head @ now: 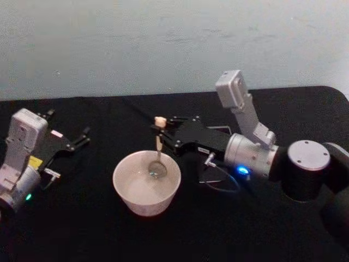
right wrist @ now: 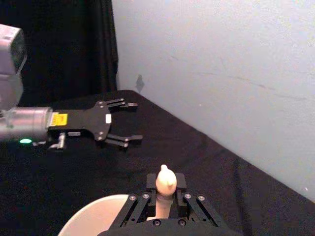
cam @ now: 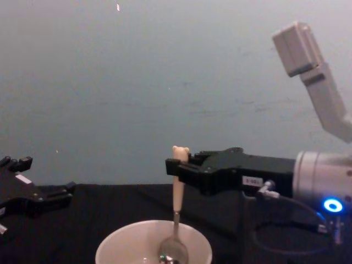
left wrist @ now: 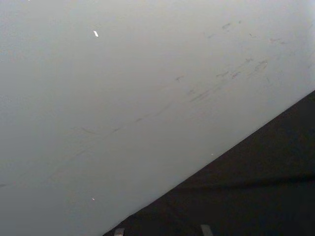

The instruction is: Pick up the stirring spoon with one hand, stir inside the cup, then place it back in its original position.

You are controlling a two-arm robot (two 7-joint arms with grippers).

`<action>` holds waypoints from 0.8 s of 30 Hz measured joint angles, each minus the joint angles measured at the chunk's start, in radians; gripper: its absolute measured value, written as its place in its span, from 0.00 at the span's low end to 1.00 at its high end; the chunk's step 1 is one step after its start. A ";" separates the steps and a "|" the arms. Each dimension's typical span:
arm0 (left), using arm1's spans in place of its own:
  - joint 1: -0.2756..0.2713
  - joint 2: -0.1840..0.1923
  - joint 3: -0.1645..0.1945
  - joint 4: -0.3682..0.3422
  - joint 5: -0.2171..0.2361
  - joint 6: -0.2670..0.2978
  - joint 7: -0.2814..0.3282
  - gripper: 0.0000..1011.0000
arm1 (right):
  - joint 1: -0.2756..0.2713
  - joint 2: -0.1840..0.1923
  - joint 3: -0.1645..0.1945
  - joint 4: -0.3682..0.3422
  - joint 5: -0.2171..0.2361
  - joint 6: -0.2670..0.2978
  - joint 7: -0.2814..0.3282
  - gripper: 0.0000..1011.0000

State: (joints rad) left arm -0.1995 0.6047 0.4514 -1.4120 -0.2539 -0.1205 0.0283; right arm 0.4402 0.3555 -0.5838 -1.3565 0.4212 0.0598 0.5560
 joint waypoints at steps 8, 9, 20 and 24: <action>0.000 0.000 0.000 0.000 0.000 0.000 0.000 0.99 | -0.058 0.063 0.013 -0.091 0.036 0.019 0.040 0.22; 0.000 0.000 0.000 0.000 0.000 0.000 0.000 0.99 | -0.068 0.073 0.013 -0.106 0.044 0.021 0.046 0.22; 0.000 0.000 0.000 0.000 0.000 0.000 0.000 0.99 | -0.096 0.107 -0.008 -0.169 0.082 0.024 0.081 0.22; 0.000 0.000 0.000 0.000 0.000 0.000 0.000 0.99 | -0.088 0.097 -0.025 -0.168 0.083 0.027 0.078 0.22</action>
State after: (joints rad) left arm -0.1995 0.6047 0.4514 -1.4120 -0.2539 -0.1205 0.0282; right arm 0.3527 0.4526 -0.6092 -1.5249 0.5047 0.0864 0.6340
